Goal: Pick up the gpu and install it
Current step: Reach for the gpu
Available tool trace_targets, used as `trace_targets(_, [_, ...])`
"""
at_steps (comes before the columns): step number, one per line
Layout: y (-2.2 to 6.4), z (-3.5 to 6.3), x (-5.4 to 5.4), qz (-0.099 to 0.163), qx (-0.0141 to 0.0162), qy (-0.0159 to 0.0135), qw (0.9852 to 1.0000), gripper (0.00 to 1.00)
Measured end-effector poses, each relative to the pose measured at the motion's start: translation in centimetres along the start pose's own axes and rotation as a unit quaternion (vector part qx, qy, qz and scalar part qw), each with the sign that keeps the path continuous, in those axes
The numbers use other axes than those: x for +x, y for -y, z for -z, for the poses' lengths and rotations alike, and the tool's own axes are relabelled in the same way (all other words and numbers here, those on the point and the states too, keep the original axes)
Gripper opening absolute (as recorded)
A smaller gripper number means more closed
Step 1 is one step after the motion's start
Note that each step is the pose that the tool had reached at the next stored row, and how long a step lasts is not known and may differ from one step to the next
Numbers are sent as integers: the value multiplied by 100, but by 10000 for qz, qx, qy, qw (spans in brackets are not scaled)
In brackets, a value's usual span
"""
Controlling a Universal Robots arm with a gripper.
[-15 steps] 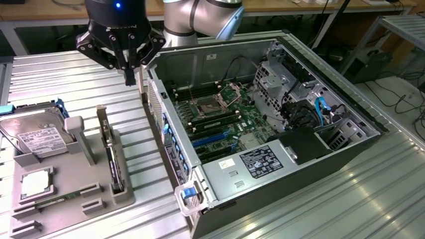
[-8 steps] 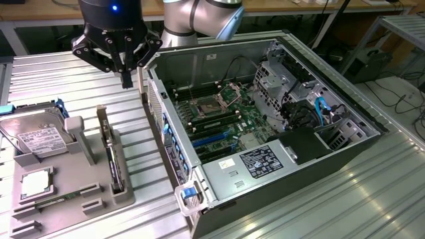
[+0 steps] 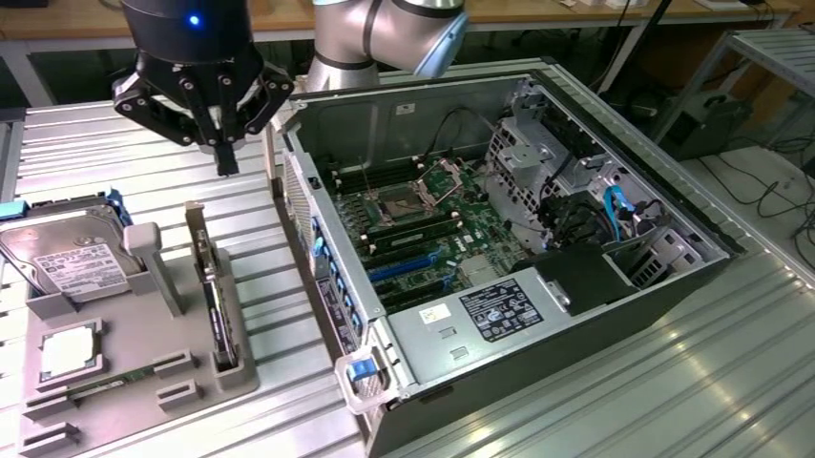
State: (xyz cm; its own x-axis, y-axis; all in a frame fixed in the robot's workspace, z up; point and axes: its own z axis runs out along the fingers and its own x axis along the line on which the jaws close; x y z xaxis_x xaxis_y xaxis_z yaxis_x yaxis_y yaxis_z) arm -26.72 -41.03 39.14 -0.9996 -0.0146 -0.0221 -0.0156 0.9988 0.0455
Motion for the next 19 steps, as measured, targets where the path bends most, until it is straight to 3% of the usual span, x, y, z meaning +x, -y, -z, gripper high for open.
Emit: trace_targets(19, [128, 9, 436, 136, -7, -7, 9999, 11])
